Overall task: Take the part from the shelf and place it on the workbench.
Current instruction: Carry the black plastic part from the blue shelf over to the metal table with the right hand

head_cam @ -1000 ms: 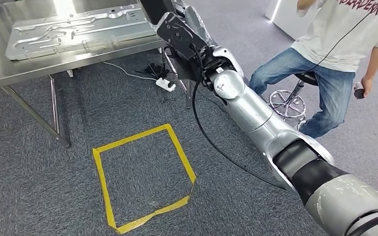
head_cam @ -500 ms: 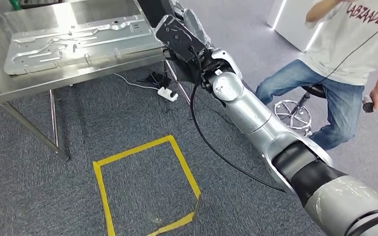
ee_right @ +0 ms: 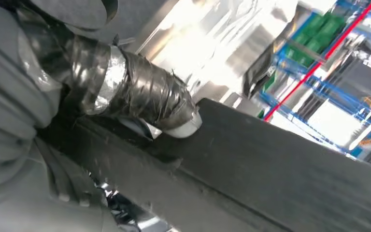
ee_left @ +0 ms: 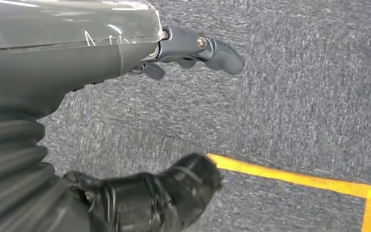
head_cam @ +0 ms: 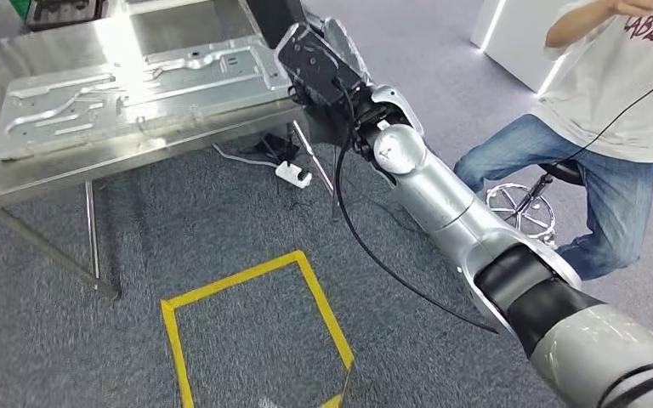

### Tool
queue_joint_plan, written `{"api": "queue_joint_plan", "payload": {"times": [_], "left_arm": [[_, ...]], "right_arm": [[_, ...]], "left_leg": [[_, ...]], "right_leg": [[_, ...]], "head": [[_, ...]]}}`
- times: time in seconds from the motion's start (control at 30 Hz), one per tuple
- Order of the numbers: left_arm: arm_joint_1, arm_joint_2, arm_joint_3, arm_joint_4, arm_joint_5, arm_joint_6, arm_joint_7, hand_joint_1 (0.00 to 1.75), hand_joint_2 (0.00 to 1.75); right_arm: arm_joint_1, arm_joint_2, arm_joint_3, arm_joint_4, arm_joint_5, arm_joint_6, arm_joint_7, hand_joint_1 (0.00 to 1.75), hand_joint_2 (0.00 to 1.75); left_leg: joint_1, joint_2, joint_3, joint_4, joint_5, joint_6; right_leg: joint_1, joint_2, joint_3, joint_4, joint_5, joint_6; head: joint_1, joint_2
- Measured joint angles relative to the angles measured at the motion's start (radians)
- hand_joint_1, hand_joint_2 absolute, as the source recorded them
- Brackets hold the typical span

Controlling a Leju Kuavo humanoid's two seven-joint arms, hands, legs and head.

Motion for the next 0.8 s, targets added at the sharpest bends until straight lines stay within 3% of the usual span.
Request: {"api": "queue_joint_plan", "payload": {"times": [0.07, 0.13, 0.17, 0.2, 0.23, 0.33, 0.4, 0.47, 0.53, 0.63, 0.7, 0.73, 0.8], "left_arm": [[-0.003, 0.000, 0.000, 0.000, 0.000, 0.000, 0.000, 0.00, 1.75], [-0.002, 0.000, 0.000, 0.000, 0.000, 0.000, 0.000, 0.00, 1.75], [-0.001, 0.000, 0.000, 0.000, 0.000, 0.000, 0.000, 0.00, 1.75], [0.000, 0.000, 0.000, 0.000, 0.000, 0.000, 0.000, 0.00, 1.75], [0.000, 0.000, 0.000, 0.000, 0.000, 0.000, 0.000, 0.00, 1.75], [0.003, 0.004, 0.000, 0.000, 0.000, 0.000, 0.002, 0.00, 1.75], [0.006, 0.009, 0.000, 0.001, 0.000, 0.000, 0.004, 0.00, 1.75], [0.005, 0.010, 0.000, 0.001, 0.001, 0.000, 0.005, 0.00, 1.75], [0.003, 0.011, 0.000, 0.001, 0.000, -0.001, 0.006, 0.00, 1.75], [0.001, 0.009, 0.000, 0.001, 0.000, -0.003, 0.008, 0.00, 1.75], [0.003, 0.007, 0.000, 0.001, 0.000, -0.002, 0.010, 0.00, 1.75], [0.004, 0.007, 0.000, 0.001, 0.000, -0.002, 0.012, 0.00, 1.75], [0.005, 0.007, 0.000, 0.001, 0.000, 0.000, 0.014, 0.00, 1.75]], "right_arm": [[-0.002, -0.001, -0.001, -0.001, 0.000, 0.000, -0.001, 1.75, 1.75], [0.000, -0.001, -0.001, -0.001, 0.000, 0.000, -0.001, 1.75, 1.75], [0.002, -0.001, -0.001, -0.001, 0.000, 0.000, -0.001, 1.75, 1.75], [0.004, -0.001, -0.001, -0.001, 0.000, 0.000, -0.001, 1.75, 1.75], [0.005, -0.001, -0.001, -0.001, 0.000, 0.000, -0.001, 1.75, 1.75], [0.003, -0.001, -0.001, 0.001, 0.000, 0.003, -0.001, 1.75, 1.75], [0.001, 0.000, -0.001, 0.002, 0.002, 0.009, 0.000, 1.75, 1.75], [0.000, 0.000, -0.001, 0.002, 0.003, 0.014, 0.001, 1.75, 1.75], [-0.006, 0.000, -0.001, 0.002, 0.003, 0.019, 0.001, 1.75, 1.75], [-0.012, 0.001, -0.001, 0.006, 0.001, 0.028, 0.001, 1.75, 1.75], [-0.008, 0.001, -0.001, 0.014, -0.001, 0.032, 0.001, 1.75, 1.75], [-0.007, 0.001, -0.001, 0.018, -0.001, 0.033, 0.001, 1.75, 1.75], [-0.007, 0.000, -0.001, 0.027, 0.001, 0.037, 0.001, 1.75, 1.75]], "left_leg": [[0.002, 0.006, -0.071, 0.109, -0.005, -0.007], [0.002, 0.008, -0.161, 0.217, -0.062, -0.010], [0.001, 0.008, -0.191, 0.238, -0.095, -0.008], [-0.001, 0.008, -0.207, 0.229, -0.108, -0.003], [-0.004, 0.008, -0.209, 0.194, -0.094, 0.006], [-0.029, -0.001, -0.171, 0.023, 0.058, 0.052], [-0.040, -0.013, -0.153, -0.032, 0.107, 0.069], [-0.037, -0.015, -0.130, -0.056, 0.118, 0.072], [-0.032, -0.013, -0.101, -0.071, 0.128, 0.073], [-0.028, -0.011, -0.084, -0.074, 0.119, 0.074], [-0.026, -0.011, -0.076, -0.072, 0.107, 0.072], [-0.024, -0.012, -0.071, -0.068, 0.099, 0.070], [-0.020, -0.013, -0.060, -0.059, 0.078, 0.062]], "right_leg": [[0.001, 0.003, 0.015, -0.004, -0.010, -0.009], [0.005, 0.006, 0.033, -0.007, -0.026, -0.014], [0.009, 0.007, 0.045, -0.007, -0.036, -0.017], [0.014, 0.008, 0.058, -0.008, -0.046, -0.019], [0.019, 0.008, 0.073, -0.008, -0.056, -0.021], [0.030, 0.011, 0.111, -0.012, -0.083, -0.022], [0.030, 0.017, 0.125, -0.014, -0.089, -0.015], [0.030, 0.021, 0.132, -0.010, -0.083, -0.006], [0.031, 0.019, 0.118, 0.028, -0.095, 0.004], [0.024, 0.014, 0.020, 0.185, -0.164, 0.020], [0.019, 0.013, -0.036, 0.237, -0.183, 0.028], [0.016, 0.012, -0.039, 0.212, -0.163, 0.031], [0.012, 0.010, -0.005, 0.089, -0.074, 0.033]], "head": [[-0.001, 0.000], [-0.001, 0.000], [-0.001, 0.000], [-0.002, 0.000], [-0.001, 0.000], [-0.001, 0.000], [-0.001, 0.000], [-0.001, 0.000], [0.000, 0.000], [0.000, 0.000], [0.000, 0.000], [0.000, 0.000], [0.000, 0.000]]}}
